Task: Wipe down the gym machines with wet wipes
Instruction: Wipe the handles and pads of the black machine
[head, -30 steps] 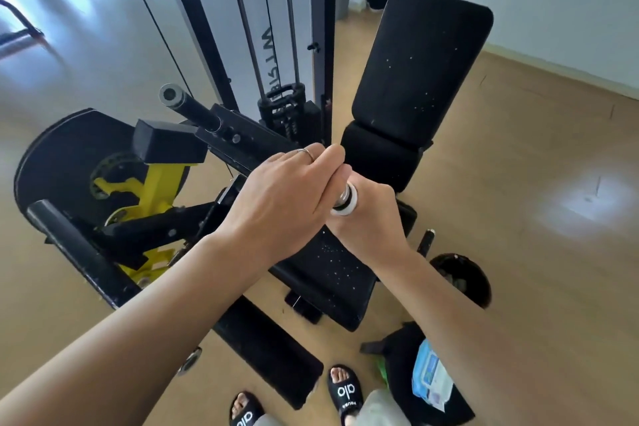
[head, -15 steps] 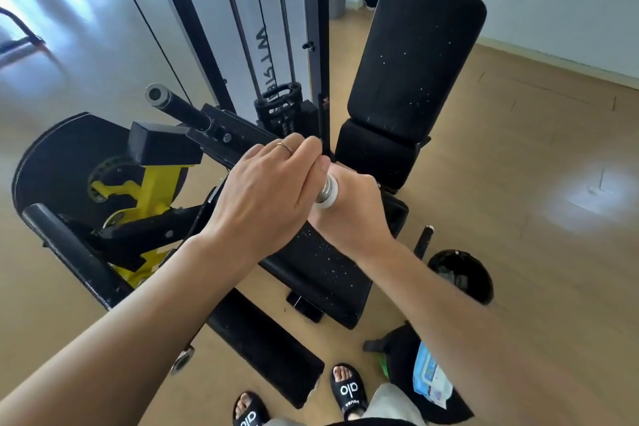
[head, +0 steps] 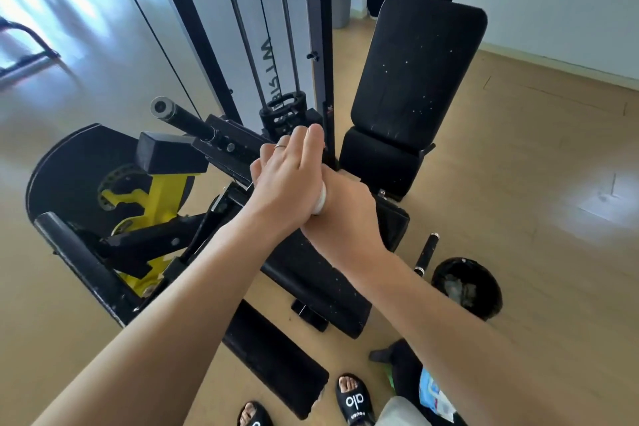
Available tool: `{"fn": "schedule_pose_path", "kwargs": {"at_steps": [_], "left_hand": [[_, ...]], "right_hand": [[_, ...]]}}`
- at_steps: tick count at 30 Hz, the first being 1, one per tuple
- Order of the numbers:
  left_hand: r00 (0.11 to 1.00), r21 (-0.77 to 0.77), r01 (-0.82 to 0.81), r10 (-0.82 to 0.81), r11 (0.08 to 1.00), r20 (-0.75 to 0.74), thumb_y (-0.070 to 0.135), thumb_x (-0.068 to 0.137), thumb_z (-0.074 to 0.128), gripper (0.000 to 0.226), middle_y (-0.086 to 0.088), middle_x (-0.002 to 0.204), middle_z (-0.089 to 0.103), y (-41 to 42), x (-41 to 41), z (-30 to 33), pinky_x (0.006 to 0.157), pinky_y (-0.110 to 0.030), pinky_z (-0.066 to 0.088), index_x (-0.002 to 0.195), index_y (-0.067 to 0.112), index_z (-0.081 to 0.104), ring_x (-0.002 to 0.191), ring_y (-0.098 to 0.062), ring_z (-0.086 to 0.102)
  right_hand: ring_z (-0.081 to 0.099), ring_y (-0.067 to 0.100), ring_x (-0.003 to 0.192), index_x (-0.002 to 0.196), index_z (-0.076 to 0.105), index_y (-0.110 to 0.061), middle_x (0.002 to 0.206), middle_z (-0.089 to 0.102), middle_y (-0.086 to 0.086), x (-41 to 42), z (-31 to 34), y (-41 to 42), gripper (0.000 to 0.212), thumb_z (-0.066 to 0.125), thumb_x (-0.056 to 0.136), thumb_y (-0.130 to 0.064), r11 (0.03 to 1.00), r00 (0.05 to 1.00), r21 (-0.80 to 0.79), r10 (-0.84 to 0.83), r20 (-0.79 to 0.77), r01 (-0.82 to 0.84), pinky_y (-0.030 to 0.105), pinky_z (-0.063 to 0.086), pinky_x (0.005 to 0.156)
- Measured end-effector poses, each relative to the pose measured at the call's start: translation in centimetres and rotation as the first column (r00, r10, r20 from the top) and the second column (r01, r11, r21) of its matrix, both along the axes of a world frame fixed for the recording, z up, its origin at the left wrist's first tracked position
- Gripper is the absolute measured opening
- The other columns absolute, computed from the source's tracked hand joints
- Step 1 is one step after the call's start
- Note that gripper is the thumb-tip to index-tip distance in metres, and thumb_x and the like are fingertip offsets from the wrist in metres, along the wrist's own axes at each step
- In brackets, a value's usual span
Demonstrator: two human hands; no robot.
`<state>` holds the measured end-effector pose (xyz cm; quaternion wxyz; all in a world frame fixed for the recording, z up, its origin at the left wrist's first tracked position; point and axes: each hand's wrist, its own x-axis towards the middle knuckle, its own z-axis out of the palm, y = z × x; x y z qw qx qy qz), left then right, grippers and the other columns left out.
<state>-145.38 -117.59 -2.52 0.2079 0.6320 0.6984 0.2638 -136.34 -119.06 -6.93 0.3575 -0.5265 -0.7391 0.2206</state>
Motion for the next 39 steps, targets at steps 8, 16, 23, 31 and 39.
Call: {"fn": "schedule_pose_path", "kwargs": {"at_steps": [8, 16, 23, 31, 39], "left_hand": [[0.993, 0.042, 0.073, -0.076, 0.996, 0.086, 0.04, 0.099, 0.014, 0.047, 0.002, 0.107, 0.059, -1.1, 0.5, 0.1, 0.096, -0.029, 0.022, 0.103, 0.022, 0.057, 0.113, -0.017, 0.041], [0.993, 0.055, 0.095, -0.099, 0.994, 0.07, 0.034, 0.094, 0.015, 0.045, 0.007, 0.106, 0.059, -1.4, 0.5, -0.3, 0.095, -0.015, 0.02, 0.101, 0.025, 0.059, 0.104, -0.007, 0.033], [0.99, 0.065, 0.068, -0.075, 0.996, 0.119, 0.04, 0.095, 0.014, 0.049, 0.01, 0.104, 0.06, -1.4, 0.8, 0.0, 0.104, -0.033, 0.027, 0.099, 0.029, 0.062, 0.109, -0.008, 0.037], [0.996, 0.113, 0.079, -0.083, 0.99, 0.024, 0.035, 0.107, 0.027, 0.039, 0.003, 0.097, 0.062, -1.6, 1.2, 0.9, 0.093, -0.036, 0.036, 0.1, 0.016, 0.06, 0.099, -0.012, 0.043], [0.997, 0.042, 0.045, -0.048, 0.998, 0.06, 0.047, 0.104, 0.03, 0.055, -0.008, 0.079, 0.066, -0.5, 3.5, 2.2, 0.064, -0.034, 0.047, 0.084, 0.008, 0.065, 0.073, -0.022, 0.059]], "right_hand": [[0.06, 0.022, 0.061, 0.074, 0.057, -0.006, 0.065, 0.062, 0.004, 4.7, -4.4, 2.1, 0.025, 0.074, 0.084, -0.022, 0.966, 0.982, -0.191, 0.185, 0.033, -0.175, 0.046, 0.053, 0.062], [0.053, 0.023, 0.125, 0.141, 0.048, 0.004, 0.132, 0.055, 0.013, 6.2, -10.2, -3.3, 0.054, 0.072, 0.094, -0.011, 0.967, 0.968, 0.252, -0.096, 0.232, 0.035, 0.031, 0.046, 0.111], [0.013, 0.032, 0.157, 0.16, 0.021, 0.001, 0.168, 0.018, 0.019, 12.1, -12.3, -5.5, 0.07, 0.053, 0.1, -0.018, 0.957, 0.736, 0.233, -0.033, 0.676, -0.171, 0.051, 0.027, 0.124], [0.006, 0.032, 0.158, 0.16, 0.02, 0.003, 0.169, 0.013, 0.02, 11.2, -10.5, -2.4, 0.099, 0.031, 0.098, -0.074, 0.982, 0.772, 0.183, -0.082, 0.63, -0.045, 0.049, 0.018, 0.127], [0.008, 0.035, 0.158, 0.159, 0.018, 0.007, 0.168, 0.013, 0.025, 9.9, -11.2, -3.7, 0.099, 0.026, 0.101, -0.074, 0.981, 0.74, 0.19, -0.113, 0.663, -0.02, 0.05, 0.021, 0.126]]}}
